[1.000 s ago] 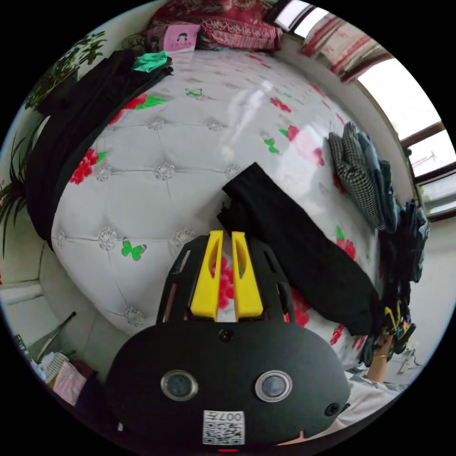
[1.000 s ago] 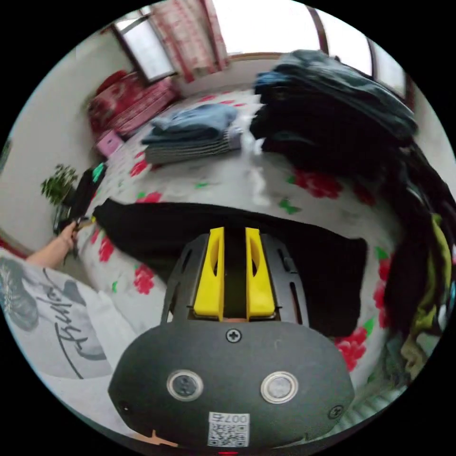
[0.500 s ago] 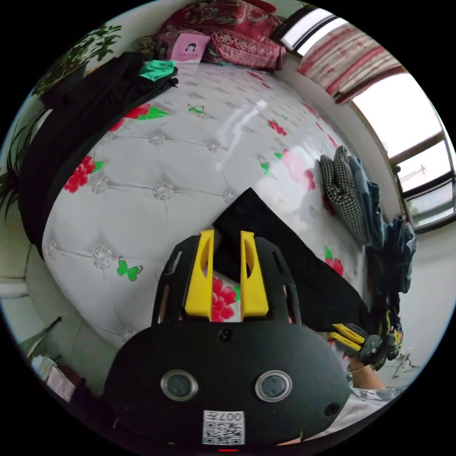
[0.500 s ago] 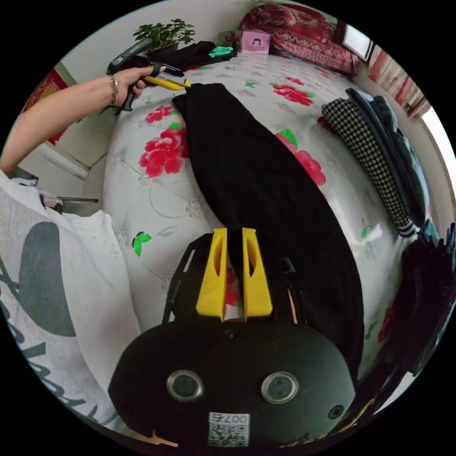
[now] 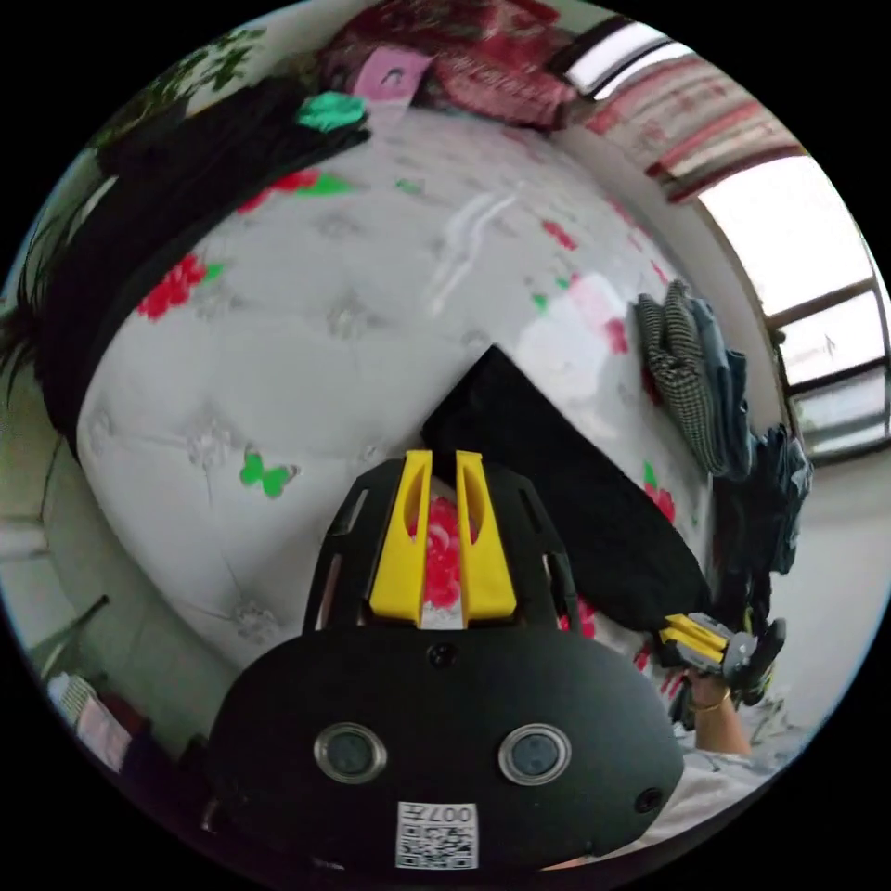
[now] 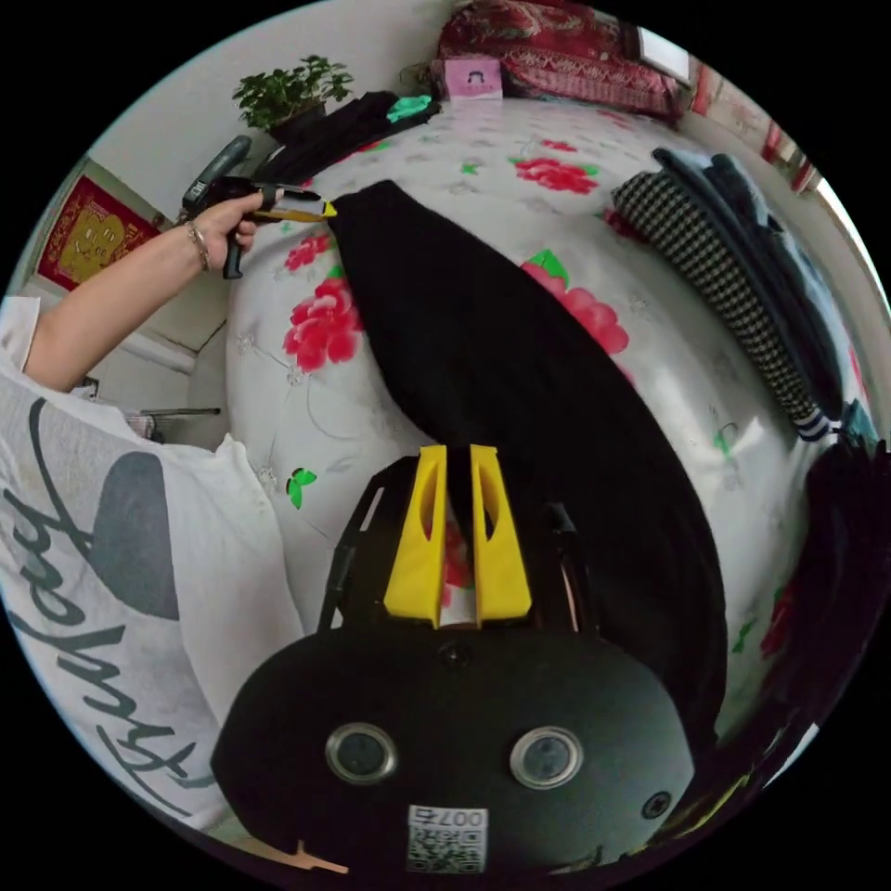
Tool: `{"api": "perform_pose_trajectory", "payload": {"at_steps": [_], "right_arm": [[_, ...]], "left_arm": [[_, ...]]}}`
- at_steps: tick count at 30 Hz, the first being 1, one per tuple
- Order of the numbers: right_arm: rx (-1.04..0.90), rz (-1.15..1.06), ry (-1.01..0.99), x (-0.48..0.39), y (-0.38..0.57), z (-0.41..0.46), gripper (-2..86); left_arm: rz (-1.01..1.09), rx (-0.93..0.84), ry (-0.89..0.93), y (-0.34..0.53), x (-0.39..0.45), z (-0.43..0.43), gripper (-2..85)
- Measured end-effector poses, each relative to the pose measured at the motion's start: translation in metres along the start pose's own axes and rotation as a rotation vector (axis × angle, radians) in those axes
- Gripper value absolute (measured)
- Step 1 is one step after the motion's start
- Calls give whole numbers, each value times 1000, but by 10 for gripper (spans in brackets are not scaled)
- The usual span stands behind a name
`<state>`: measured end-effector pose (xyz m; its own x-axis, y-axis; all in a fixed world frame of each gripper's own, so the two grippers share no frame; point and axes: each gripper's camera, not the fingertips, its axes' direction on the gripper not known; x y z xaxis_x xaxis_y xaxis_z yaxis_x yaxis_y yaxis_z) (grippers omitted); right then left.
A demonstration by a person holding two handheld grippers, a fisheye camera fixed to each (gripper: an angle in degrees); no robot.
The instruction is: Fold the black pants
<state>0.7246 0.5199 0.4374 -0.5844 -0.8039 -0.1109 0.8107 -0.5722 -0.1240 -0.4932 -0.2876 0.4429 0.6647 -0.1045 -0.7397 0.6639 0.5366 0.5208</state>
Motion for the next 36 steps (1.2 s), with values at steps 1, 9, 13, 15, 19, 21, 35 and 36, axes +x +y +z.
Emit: {"api": "perform_pose_trajectory", "payload": {"at_steps": [1, 9, 13, 15, 19, 21, 35, 36], "right_arm": [[-60, -6, -36, 3, -1, 12, 29], [71, 129, -96, 31, 51, -21, 40], [127, 258, -145, 57, 99, -42, 43], [140, 297, -153, 67, 118, -50, 45], [160, 362, -153, 88, 162, -68, 48], [173, 401, -143, 99, 186, -79, 50], [700, 1376, -166, 208, 534, -147, 91], [724, 1412, -171, 210, 547, -146, 94]], "left_arm": [[-33, 24, 56, 3, -12, 2, 64], [-116, 75, 276, 38, -46, -9, 94], [-247, 69, 439, 33, -62, 20, 96], [-286, 85, 480, 26, -66, 30, 64], [-295, 90, 583, 11, -53, 43, 1], [-177, 141, 613, 6, -24, 29, -3], [1039, -391, 612, 184, 411, 92, 52], [1057, -456, 513, 203, 420, 120, 56]]}}
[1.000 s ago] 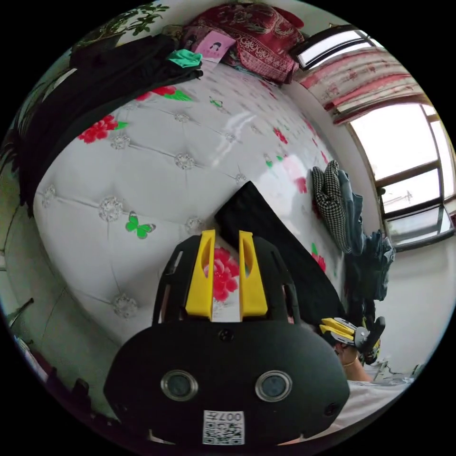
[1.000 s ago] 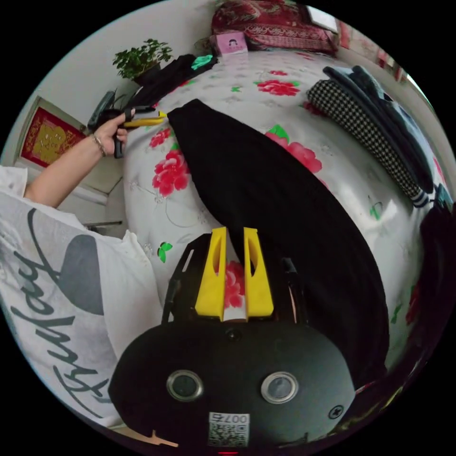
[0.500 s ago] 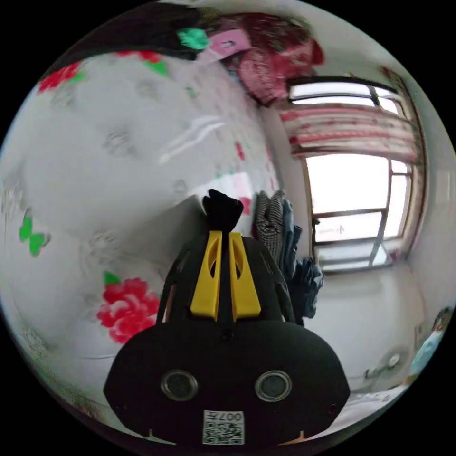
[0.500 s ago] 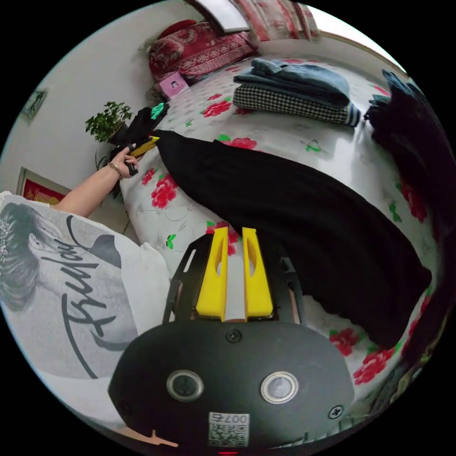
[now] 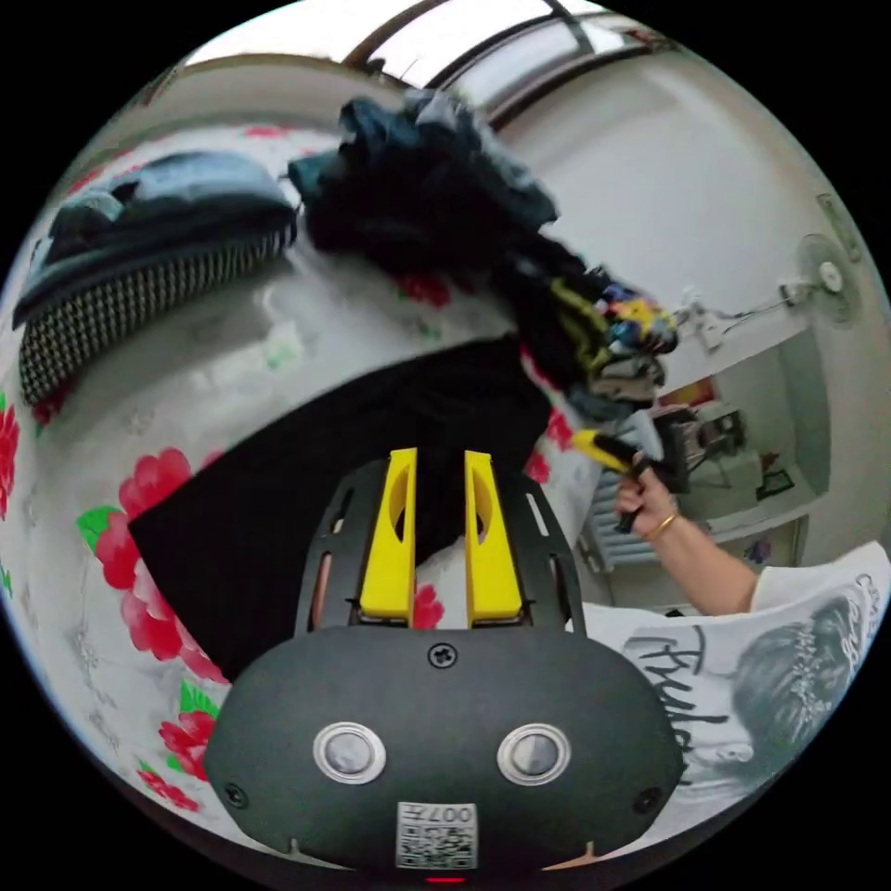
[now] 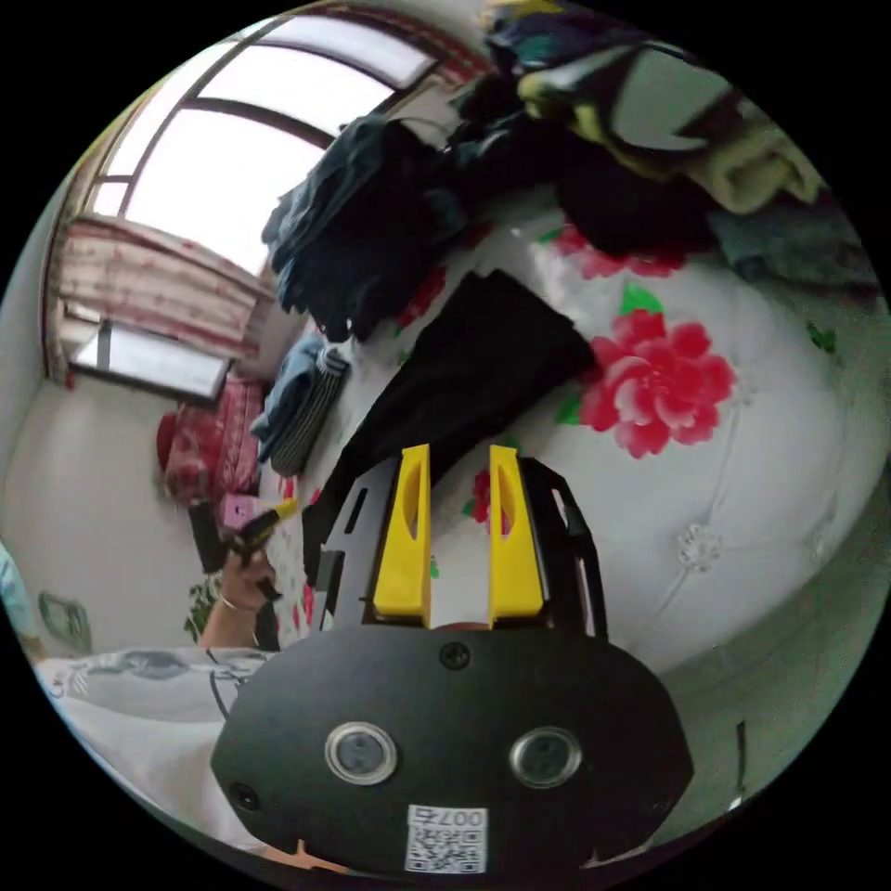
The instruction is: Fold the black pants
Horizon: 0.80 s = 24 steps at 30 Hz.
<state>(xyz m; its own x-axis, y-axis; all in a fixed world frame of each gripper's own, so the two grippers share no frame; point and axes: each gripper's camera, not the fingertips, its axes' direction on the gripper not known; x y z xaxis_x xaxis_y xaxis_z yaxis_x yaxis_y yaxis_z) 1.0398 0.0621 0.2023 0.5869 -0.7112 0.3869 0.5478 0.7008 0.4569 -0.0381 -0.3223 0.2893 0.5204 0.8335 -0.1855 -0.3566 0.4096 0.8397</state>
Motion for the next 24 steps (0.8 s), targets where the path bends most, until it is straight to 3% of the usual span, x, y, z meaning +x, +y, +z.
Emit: {"api": "perform_pose_trajectory", "payload": {"at_steps": [3, 8, 15, 18, 19, 23, 24], "right_arm": [[71, 155, -41, 48, -10, -16, 107], [111, 345, -124, 106, -30, -5, 97], [153, 341, -241, 92, -79, 23, 26], [126, 25, -233, 11, -103, 27, 12], [87, -173, -224, -38, -105, 30, 10], [-136, -787, -278, -197, -53, 73, 23], [-180, -839, -301, -213, -42, 84, 27]], "left_arm": [[-60, -40, -15, 15, -6, 29, 57], [-218, 37, -67, 61, -43, -4, 58], [-606, 210, -91, 161, -115, -62, 58], [-699, 280, -81, 185, -128, -74, 58], [-708, 291, -86, 188, -131, -76, 57], [-709, 301, -60, 183, -143, -79, 58], [-709, 313, -44, 179, -147, -80, 60]]}}
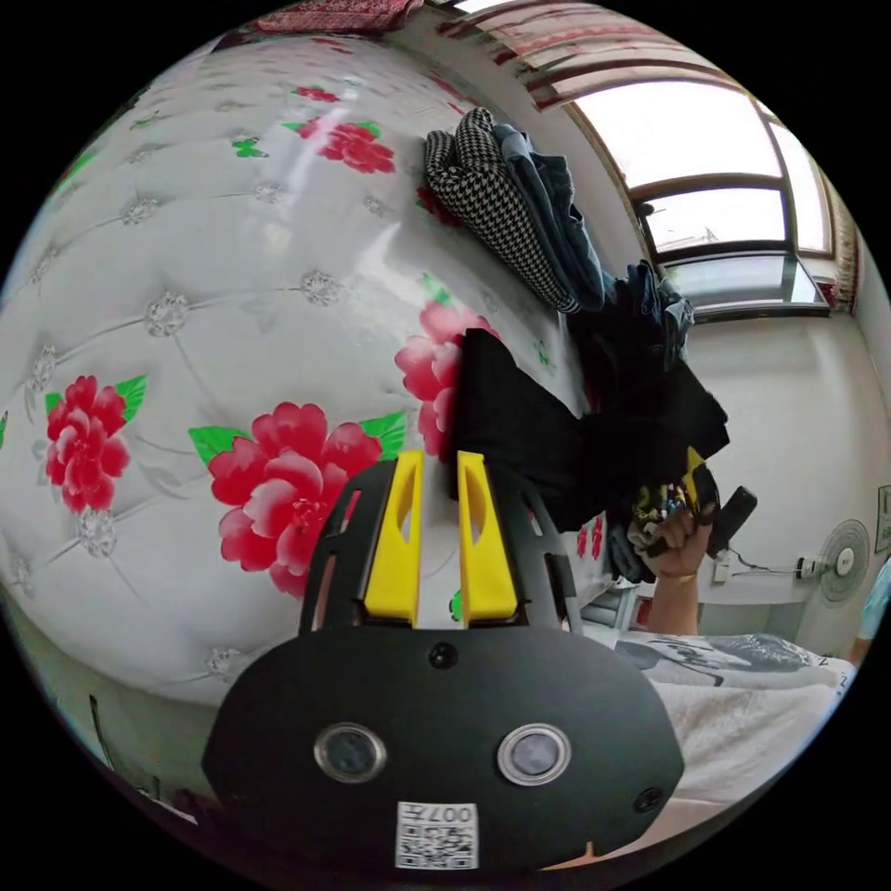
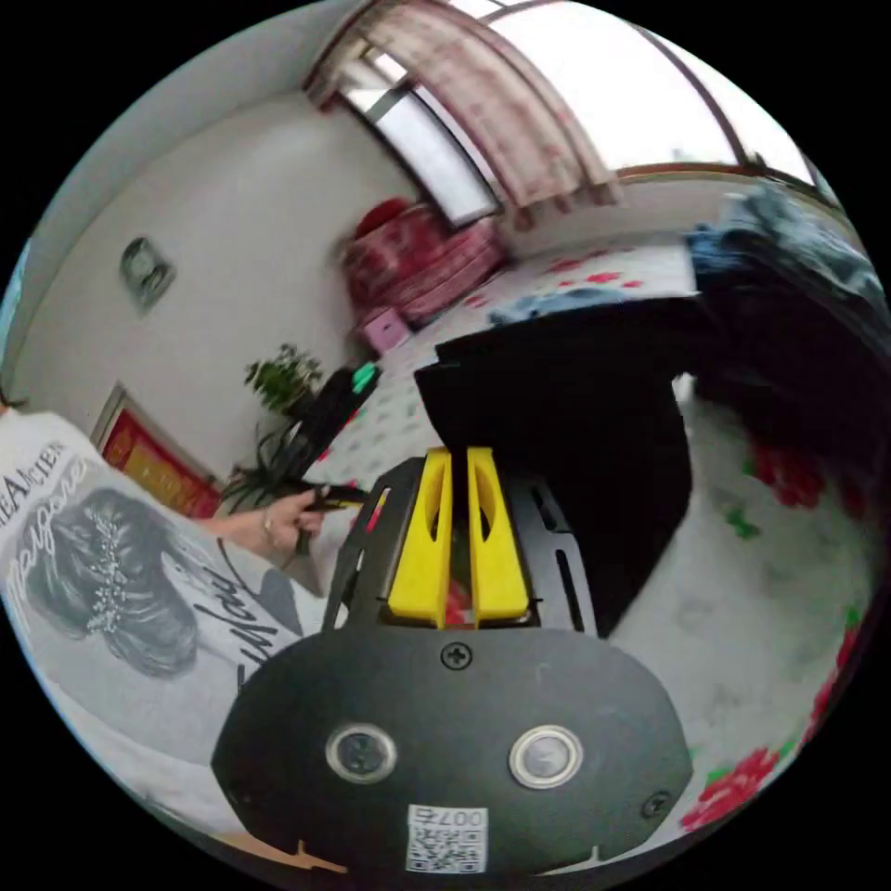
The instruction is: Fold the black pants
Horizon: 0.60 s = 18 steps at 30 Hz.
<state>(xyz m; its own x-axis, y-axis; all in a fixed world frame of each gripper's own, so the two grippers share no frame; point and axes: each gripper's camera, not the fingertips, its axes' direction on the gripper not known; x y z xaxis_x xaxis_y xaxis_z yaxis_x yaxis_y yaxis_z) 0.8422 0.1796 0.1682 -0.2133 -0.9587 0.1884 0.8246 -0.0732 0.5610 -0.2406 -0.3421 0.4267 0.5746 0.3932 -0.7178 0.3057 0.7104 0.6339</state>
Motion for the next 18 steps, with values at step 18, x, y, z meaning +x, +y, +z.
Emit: {"api": "perform_pose_trajectory", "payload": {"at_steps": [18], "right_arm": [[-232, 666, 18, 105, 71, 115, 119]], "left_arm": [[121, -172, 228, -81, -8, 35, 129]]}}
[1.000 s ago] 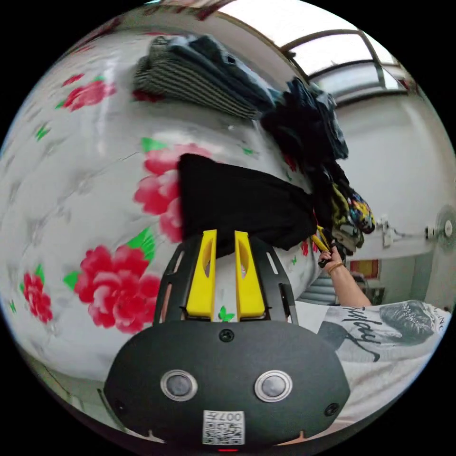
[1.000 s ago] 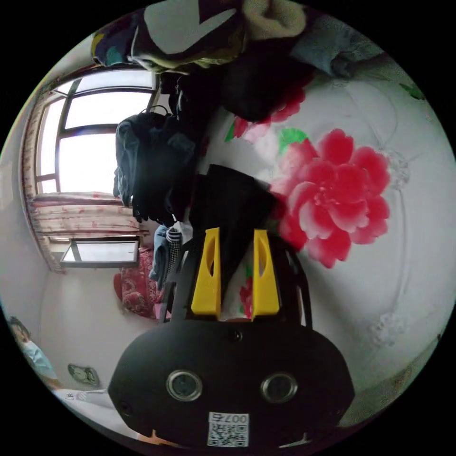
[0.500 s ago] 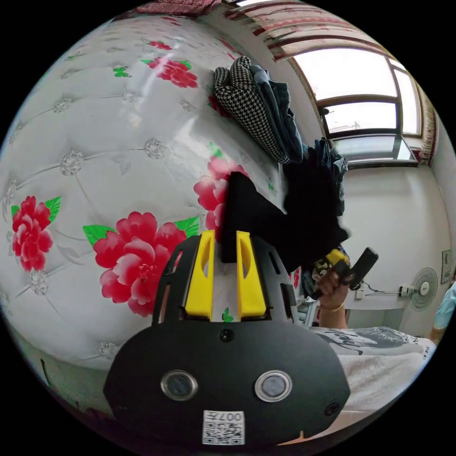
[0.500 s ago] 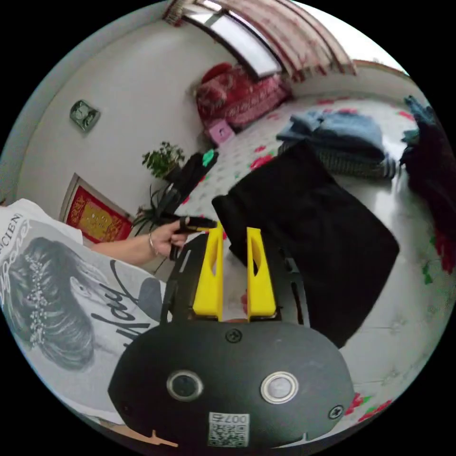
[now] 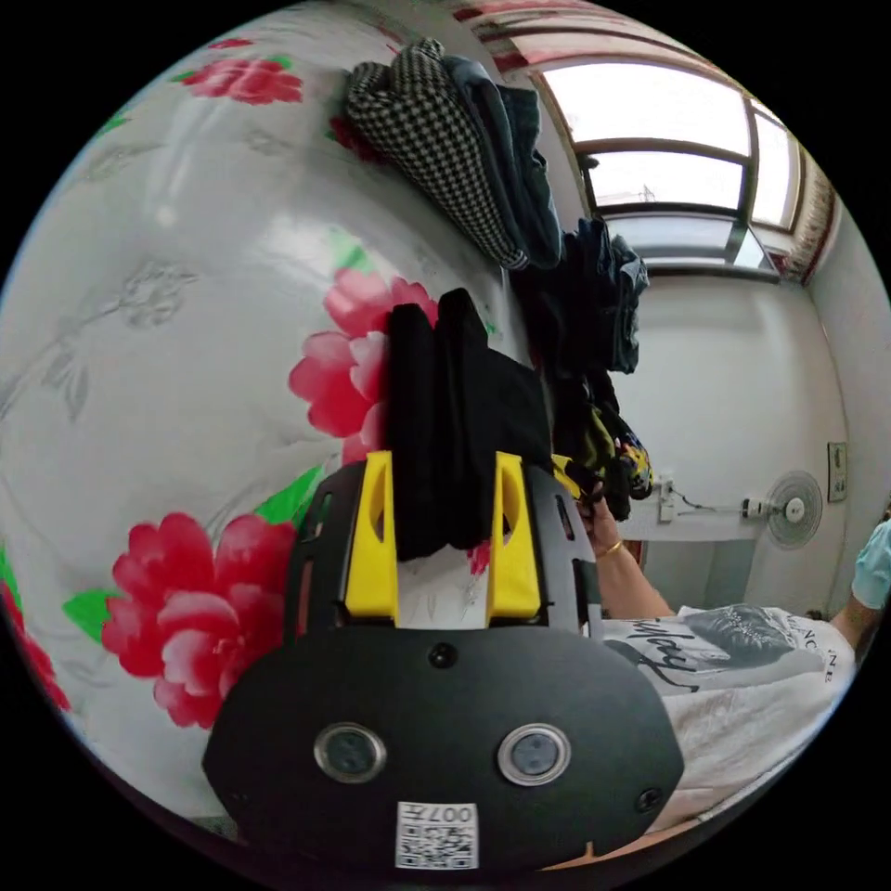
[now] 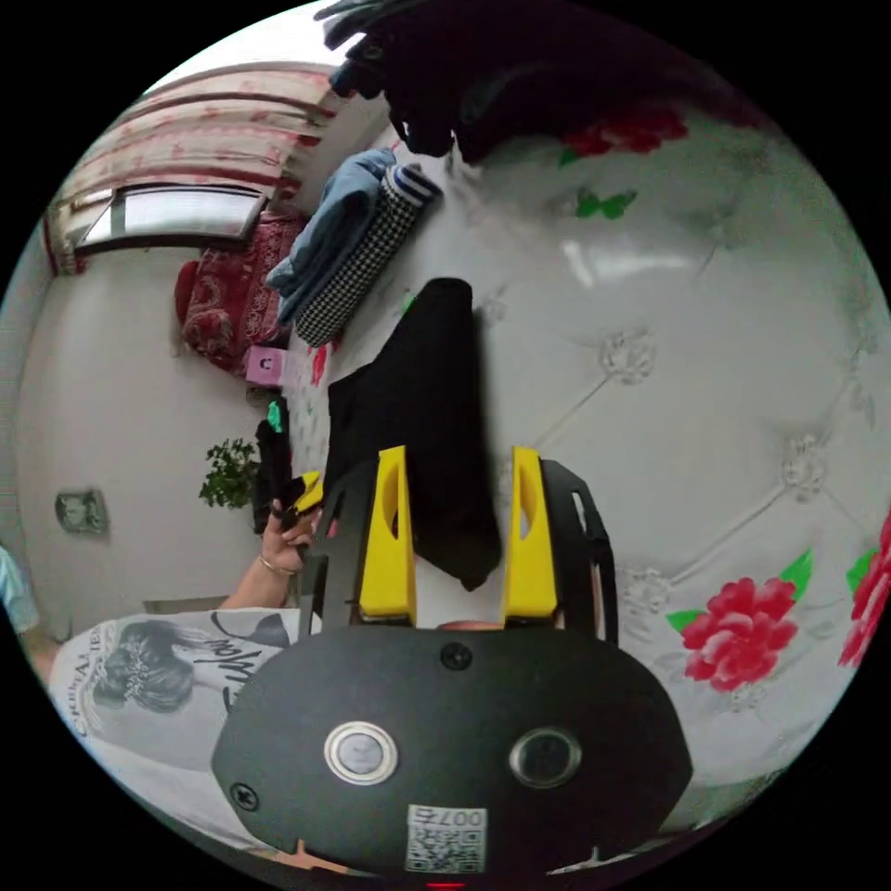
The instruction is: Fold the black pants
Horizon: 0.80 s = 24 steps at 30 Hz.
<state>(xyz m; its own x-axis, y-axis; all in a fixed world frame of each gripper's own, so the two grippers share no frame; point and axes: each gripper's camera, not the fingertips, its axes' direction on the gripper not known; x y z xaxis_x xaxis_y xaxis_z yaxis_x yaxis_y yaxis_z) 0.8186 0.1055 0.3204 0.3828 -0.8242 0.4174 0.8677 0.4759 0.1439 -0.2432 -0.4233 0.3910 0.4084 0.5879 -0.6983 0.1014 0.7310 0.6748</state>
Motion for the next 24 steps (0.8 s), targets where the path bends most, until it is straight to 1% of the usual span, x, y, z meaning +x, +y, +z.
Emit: {"api": "perform_pose_trajectory", "payload": {"at_steps": [2, 4, 6, 7, 9, 12, 14, 16, 19, 20, 21, 22, 24], "right_arm": [[-67, 34, -143, 9, -8, 31, 104], [-83, 74, -182, 11, -12, 45, 92], [-98, 72, -195, 7, -18, 49, 82], [-74, 49, -216, -2, -22, 46, 76], [-40, 0, -278, -22, -30, 38, 70], [18, -126, -317, -75, -59, 25, 63], [99, -259, -319, -131, -90, 11, 60], [172, -337, -323, -171, -114, 2, 58], [264, -393, -325, -228, -160, 4, 56], [283, -371, -288, -243, -179, 14, 56], [290, -355, -261, -249, -187, 21, 56], [294, -316, -197, -255, -201, 39, 56], [278, -243, -77, -255, -212, 73, 56]], "left_arm": [[15, -49, -30, -13, 5, 4, 100], [34, -123, -51, -27, 10, 5, 73], [38, -131, -9, -37, 14, -4, 64], [53, -106, 49, -44, 22, -15, 61], [95, -63, 105, -59, 41, -33, 57], [230, -4, 128, -98, 90, -69, 55], [308, 48, 126, -126, 121, -99, 56], [398, 141, 120, -167, 157, -145, 60], [452, 228, 88, -216, 185, -197, 61], [457, 239, 69, -223, 187, -205, 61], [446, 256, 8, -234, 186, -219, 61], [408, 281, -67, -237, 177, -232, 61], [352, 307, -142, -225, 154, -245, 62]]}}
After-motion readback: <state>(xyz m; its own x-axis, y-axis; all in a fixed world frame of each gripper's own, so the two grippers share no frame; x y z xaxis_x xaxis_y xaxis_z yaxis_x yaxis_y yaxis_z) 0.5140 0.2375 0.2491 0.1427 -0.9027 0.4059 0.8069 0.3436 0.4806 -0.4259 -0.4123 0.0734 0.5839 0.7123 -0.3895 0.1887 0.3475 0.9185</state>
